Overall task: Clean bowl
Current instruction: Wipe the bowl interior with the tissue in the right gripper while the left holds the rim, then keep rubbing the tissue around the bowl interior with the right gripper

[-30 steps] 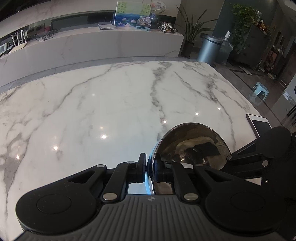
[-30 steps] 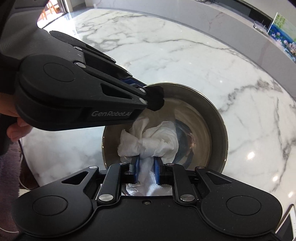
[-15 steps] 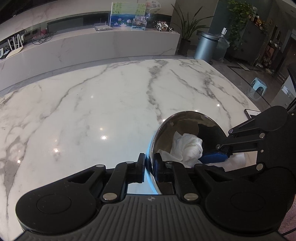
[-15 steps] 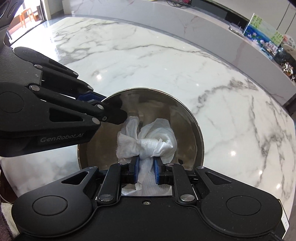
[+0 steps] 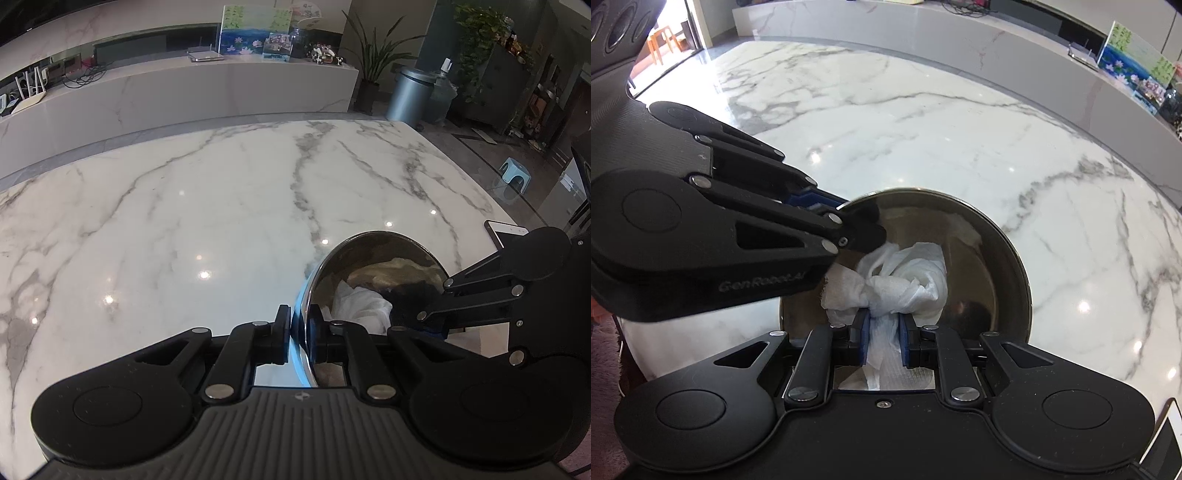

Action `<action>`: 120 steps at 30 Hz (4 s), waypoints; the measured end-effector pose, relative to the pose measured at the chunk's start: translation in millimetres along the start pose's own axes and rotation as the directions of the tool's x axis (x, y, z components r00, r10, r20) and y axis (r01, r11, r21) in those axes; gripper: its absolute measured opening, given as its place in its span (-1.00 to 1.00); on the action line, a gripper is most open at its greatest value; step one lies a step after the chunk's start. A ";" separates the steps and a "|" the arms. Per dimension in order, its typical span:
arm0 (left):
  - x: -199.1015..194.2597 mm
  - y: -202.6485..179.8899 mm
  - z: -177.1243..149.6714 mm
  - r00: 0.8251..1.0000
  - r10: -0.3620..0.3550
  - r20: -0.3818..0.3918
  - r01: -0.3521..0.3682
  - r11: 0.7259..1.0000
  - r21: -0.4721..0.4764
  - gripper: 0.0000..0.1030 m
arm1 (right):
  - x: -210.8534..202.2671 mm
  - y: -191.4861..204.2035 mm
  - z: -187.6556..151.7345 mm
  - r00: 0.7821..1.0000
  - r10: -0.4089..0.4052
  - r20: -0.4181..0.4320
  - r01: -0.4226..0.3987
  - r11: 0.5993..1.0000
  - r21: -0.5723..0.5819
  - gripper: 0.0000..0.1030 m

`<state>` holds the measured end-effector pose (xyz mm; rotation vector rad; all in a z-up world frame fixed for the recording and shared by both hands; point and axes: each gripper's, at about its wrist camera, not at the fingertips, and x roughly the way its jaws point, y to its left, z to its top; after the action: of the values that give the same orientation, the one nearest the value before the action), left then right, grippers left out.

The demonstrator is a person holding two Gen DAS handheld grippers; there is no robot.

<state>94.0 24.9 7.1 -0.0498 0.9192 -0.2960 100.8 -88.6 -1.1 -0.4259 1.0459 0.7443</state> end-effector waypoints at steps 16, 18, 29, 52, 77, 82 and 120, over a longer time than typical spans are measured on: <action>-0.8 0.6 -1.8 1.000 0.001 -0.001 -0.001 1.000 0.007 -0.84 | 0.0 -7.3 2.5 0.996 -0.086 0.017 0.086 0.996 0.027 -0.73; -1.5 1.7 -2.1 1.000 0.008 0.000 -0.008 1.000 0.003 -0.84 | -3.7 -11.1 3.7 0.993 -0.115 0.029 0.114 0.993 0.032 -0.73; -0.9 -0.5 -1.5 1.000 0.001 0.000 -0.001 1.000 0.013 -0.82 | 1.3 -21.9 5.3 0.991 -0.130 0.019 0.129 0.991 0.043 -0.73; 0.9 -1.8 -1.0 1.000 0.005 -0.004 -0.005 1.000 0.020 -0.84 | 3.4 -5.2 0.1 1.000 0.000 -0.021 0.000 1.000 0.008 -0.73; -0.2 4.1 -0.6 1.000 0.006 -0.003 -0.006 1.000 -0.010 -0.86 | 6.7 -12.7 9.0 0.997 0.074 0.023 -0.073 0.997 -0.038 -0.74; 2.3 0.3 -2.1 1.000 0.020 -0.017 -0.020 1.000 0.009 -0.90 | 8.6 -6.4 1.7 0.992 0.115 -0.041 -0.118 0.991 -0.065 -0.74; 2.5 -3.7 -2.6 1.000 -0.005 -0.010 0.006 1.000 0.025 -0.92 | 7.0 -7.8 3.0 0.999 0.036 -0.037 -0.039 0.997 -0.067 -0.77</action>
<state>92.5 20.8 4.2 -0.0275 0.9255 -0.3131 110.4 -89.5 -6.2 -0.4807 1.0670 0.8099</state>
